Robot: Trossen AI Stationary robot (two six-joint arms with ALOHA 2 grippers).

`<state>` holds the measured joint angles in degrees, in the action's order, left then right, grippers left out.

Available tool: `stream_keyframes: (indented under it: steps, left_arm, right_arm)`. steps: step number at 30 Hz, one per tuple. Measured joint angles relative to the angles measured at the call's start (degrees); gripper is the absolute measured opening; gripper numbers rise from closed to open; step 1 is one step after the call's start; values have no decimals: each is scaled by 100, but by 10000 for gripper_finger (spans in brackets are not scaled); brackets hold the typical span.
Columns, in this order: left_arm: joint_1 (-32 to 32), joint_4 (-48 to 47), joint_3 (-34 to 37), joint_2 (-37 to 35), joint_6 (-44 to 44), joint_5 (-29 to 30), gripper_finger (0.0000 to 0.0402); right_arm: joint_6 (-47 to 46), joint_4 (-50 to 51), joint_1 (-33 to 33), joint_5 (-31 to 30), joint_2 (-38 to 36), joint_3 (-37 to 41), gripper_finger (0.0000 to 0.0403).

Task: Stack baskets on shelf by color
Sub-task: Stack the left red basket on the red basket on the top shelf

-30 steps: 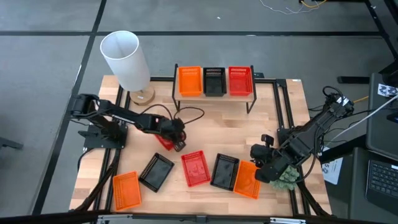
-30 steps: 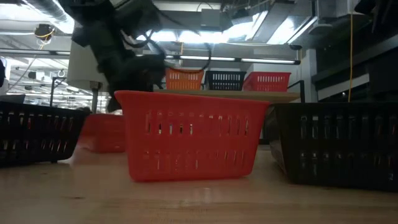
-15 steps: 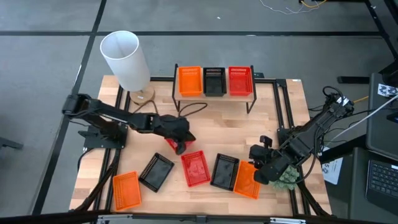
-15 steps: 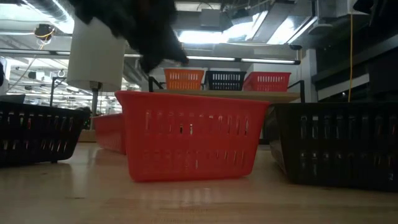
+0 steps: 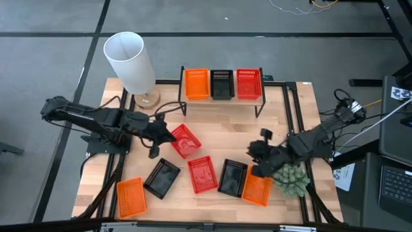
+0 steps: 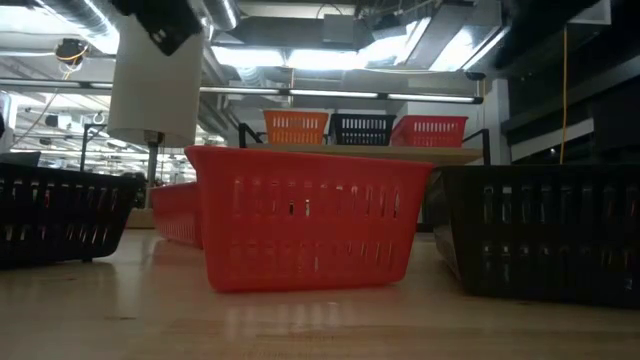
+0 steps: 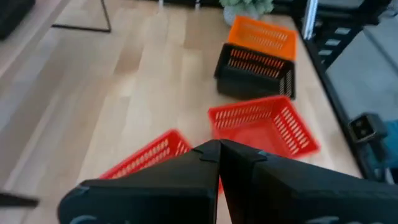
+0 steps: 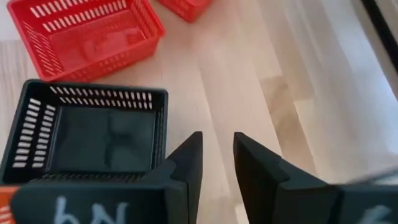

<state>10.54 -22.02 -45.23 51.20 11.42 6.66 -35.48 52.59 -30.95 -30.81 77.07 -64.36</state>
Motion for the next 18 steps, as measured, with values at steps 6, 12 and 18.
stream_keyframes:
  steps: [6, 12, 18]
  left_arm:
    - [346, -720, 306, -211, -1103, -282, 0]
    - [532, -611, 1094, -930, -415, -401, 0]
    - [711, -300, 1641, -1966, -409, -30, 0]
  right_arm:
    - [2298, -1861, 850, 995, 391, 0, 90]
    - [3518, -3132, 1456, 2060, 996, 0, 90]
    - [4084, -3597, 1841, 2350, 1730, -190, 90]
